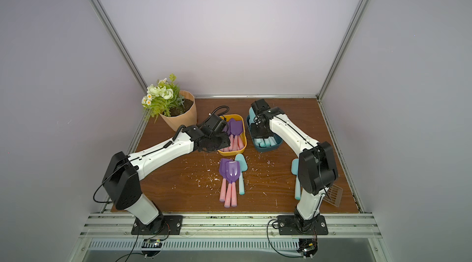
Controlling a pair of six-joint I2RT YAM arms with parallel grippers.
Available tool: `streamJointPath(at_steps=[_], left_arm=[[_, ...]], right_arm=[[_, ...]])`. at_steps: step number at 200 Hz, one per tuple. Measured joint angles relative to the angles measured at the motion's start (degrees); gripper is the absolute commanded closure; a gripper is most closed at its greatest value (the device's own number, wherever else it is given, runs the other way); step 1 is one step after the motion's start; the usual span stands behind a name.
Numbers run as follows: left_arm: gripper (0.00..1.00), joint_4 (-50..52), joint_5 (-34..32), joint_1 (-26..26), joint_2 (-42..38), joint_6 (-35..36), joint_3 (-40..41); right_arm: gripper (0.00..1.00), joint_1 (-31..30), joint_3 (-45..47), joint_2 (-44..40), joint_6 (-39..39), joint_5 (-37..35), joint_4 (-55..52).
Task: Sort the small shovels by color and place them into the storage box
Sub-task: Place the shovel in the storage box.
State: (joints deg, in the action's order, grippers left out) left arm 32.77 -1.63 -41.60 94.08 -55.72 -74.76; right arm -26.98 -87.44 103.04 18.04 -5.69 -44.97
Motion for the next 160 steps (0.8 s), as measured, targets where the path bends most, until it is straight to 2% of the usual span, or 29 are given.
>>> streamJointPath(at_steps=[71, 81, 102, 118, 135, 160], left_arm=[[0.42, -0.1, -0.7, 0.2, -3.3, -1.4, 3.1], [0.42, 0.0, -0.8, 0.2, -3.8, -1.5, 3.5], [0.41, -0.1, -0.9, 0.2, -4.9, -1.4, 4.6], [0.41, -0.1, -0.7, 0.3, -5.8, -1.2, 5.6], [0.41, 0.0, -0.1, 0.3, -6.9, -1.0, 6.9], [0.4, 0.0, 1.6, 0.3, -8.6, -0.5, 9.3]], right_arm=[[0.96, 0.4, -2.2, 7.0, -2.8, 0.0, -0.6], [0.91, 0.4, -2.6, 7.5, -2.8, 0.0, -0.5], [0.72, 0.4, -3.0, 8.1, -2.7, 0.0, -0.5], [0.64, 0.4, -3.0, 8.1, -2.7, -0.2, -0.7], [0.58, 0.4, -3.0, 8.1, -2.5, -0.7, -0.7], [0.57, 0.4, -3.7, 7.8, -2.3, -2.5, -1.3]])
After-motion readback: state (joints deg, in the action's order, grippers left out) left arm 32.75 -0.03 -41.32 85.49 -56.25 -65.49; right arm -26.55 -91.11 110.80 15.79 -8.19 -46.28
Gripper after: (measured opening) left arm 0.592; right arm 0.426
